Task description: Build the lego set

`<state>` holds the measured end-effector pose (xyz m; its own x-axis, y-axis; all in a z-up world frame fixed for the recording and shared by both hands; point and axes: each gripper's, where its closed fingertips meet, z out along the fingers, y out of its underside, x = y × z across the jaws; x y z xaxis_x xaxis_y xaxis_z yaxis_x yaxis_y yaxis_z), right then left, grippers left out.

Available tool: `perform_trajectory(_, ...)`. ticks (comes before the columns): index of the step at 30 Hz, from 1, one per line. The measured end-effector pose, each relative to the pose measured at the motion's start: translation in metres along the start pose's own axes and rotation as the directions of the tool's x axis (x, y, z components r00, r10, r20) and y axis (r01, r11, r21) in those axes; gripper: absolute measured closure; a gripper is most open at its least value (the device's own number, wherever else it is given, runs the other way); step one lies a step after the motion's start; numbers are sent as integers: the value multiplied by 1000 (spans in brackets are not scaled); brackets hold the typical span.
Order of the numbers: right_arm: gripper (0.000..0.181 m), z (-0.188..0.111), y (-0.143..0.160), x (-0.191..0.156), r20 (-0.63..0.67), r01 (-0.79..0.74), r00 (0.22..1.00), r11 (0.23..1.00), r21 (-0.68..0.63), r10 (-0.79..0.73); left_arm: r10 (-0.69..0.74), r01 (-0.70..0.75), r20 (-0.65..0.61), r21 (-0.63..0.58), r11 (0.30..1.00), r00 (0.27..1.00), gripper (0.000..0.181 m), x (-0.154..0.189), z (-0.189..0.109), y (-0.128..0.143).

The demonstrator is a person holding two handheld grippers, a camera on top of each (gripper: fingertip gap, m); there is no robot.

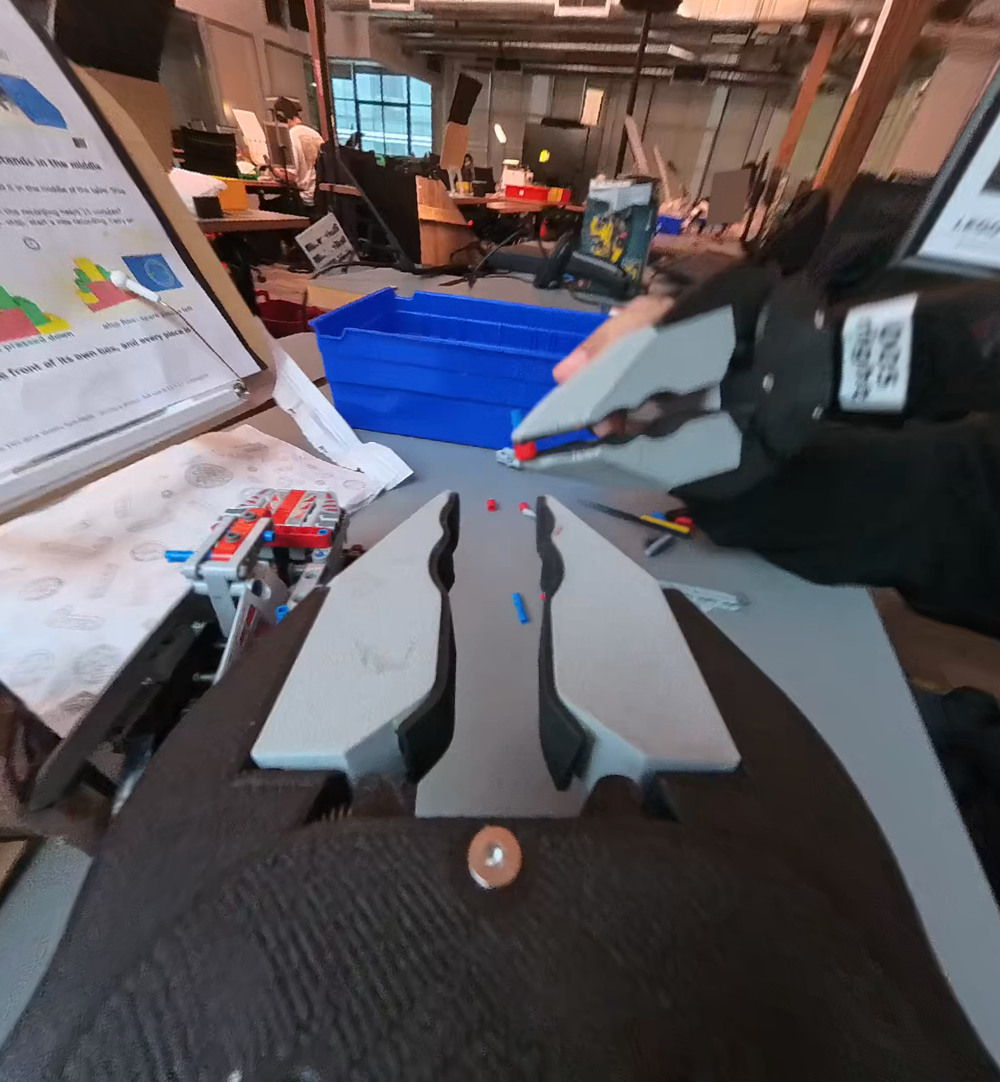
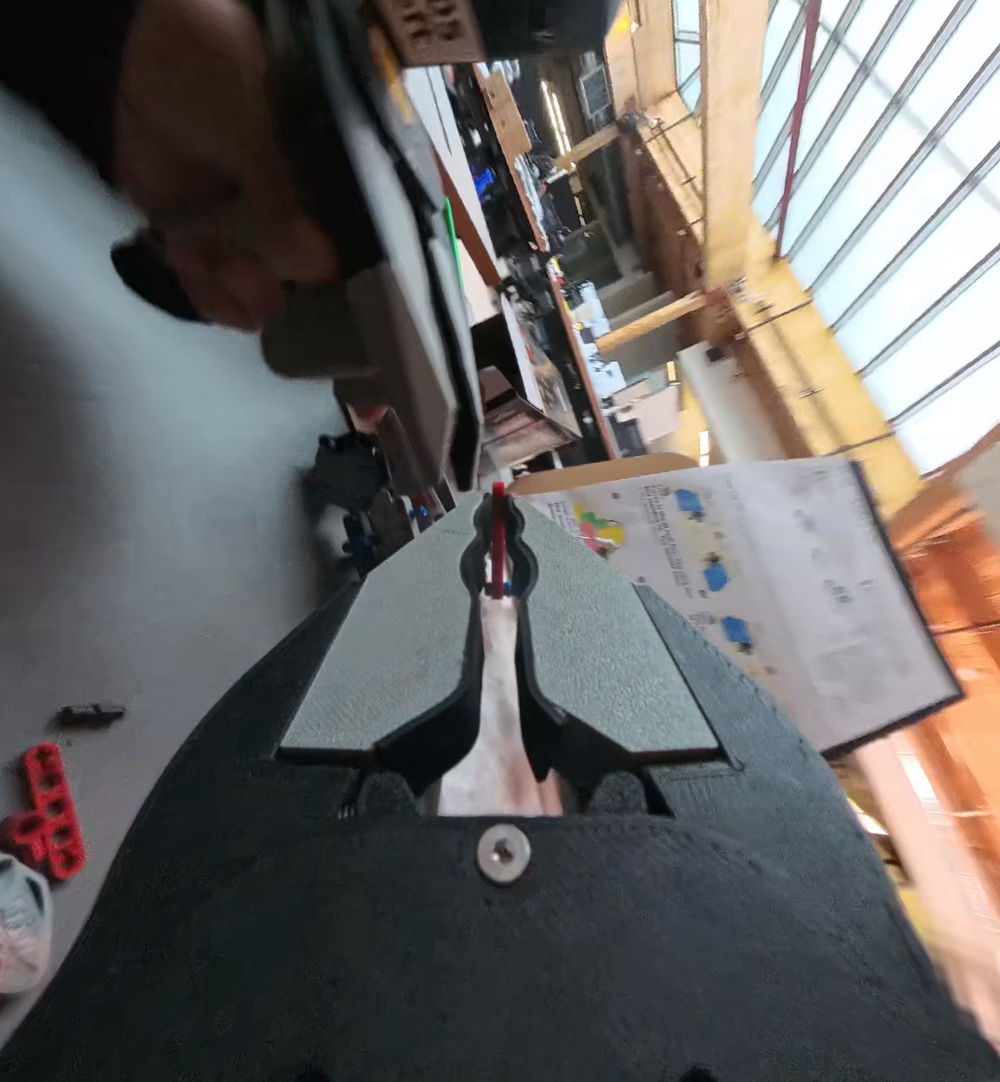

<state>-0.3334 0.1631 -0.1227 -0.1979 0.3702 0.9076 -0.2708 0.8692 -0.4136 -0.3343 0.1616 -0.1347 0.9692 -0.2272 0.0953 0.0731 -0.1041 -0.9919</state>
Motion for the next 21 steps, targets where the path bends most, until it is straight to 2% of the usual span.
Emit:
perform_trajectory(5, 181, 4, 6, -20, 25, 124, 992, 991, -42, -123, -141, 137, -112, -39, 990, 984, 149, 12, 7, 8)
perform_trajectory(7, 181, 6, 8, -23, 13, 169, 986, 983, -68, -169, -137, 134, -106, -37, 990, 985, 160, 12, 9, 9)
perform_trajectory(10, 181, 7, 7, -23, -20, 220, 975, 972, -83, -223, -160, 156, -117, -42, 987, 980, 162, 12, 8, 10)
perform_trajectory(11, 181, 8, 7, -24, -19, 228, 973, 970, -85, -231, -177, 172, -116, -51, 984, 977, 169, 10, 8, 11)
perform_trajectory(13, 179, 8, 5, -26, -19, 237, 971, 969, -71, -239, -194, 190, -110, -52, 981, 975, 181, 6, 6, 13)
perform_trajectory(19, 180, 8, 6, -29, 6, 206, 979, 977, -60, -206, -171, 164, -106, -73, 984, 980, 181, 4, 5, 16)
perform_trajectory(21, 181, 8, 17, -30, 39, 158, 987, 984, -82, -156, -153, 149, -38, -101, 984, 987, 181, -9, 2, 22)
